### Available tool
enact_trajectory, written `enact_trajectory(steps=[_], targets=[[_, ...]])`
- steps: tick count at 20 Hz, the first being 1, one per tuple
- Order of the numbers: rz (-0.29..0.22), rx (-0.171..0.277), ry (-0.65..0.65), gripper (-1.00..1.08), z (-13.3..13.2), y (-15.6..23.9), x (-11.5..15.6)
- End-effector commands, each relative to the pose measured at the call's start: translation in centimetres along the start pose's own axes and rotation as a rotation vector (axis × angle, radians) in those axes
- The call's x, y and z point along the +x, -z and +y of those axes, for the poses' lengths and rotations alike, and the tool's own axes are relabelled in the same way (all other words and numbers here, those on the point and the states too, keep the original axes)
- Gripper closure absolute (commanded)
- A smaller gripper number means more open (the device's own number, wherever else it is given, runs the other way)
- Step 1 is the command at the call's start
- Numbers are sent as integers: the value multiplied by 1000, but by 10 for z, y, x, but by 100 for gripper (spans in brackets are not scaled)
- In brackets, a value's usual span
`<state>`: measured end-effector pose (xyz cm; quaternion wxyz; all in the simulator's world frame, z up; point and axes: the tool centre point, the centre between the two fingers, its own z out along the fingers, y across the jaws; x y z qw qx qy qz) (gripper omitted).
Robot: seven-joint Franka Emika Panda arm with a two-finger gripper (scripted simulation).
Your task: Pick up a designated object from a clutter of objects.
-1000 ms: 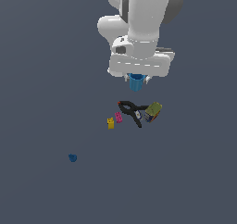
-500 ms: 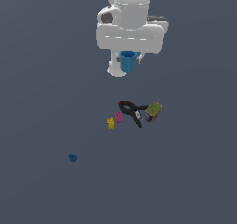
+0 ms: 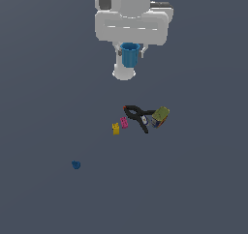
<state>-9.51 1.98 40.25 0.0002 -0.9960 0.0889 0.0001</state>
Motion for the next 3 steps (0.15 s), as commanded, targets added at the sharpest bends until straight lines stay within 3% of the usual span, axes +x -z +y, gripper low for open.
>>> enact_trajectory(steps=[1, 3], targets=[[0, 0, 1, 108, 0, 0, 1], [0, 0, 1, 108, -1, -1, 1]])
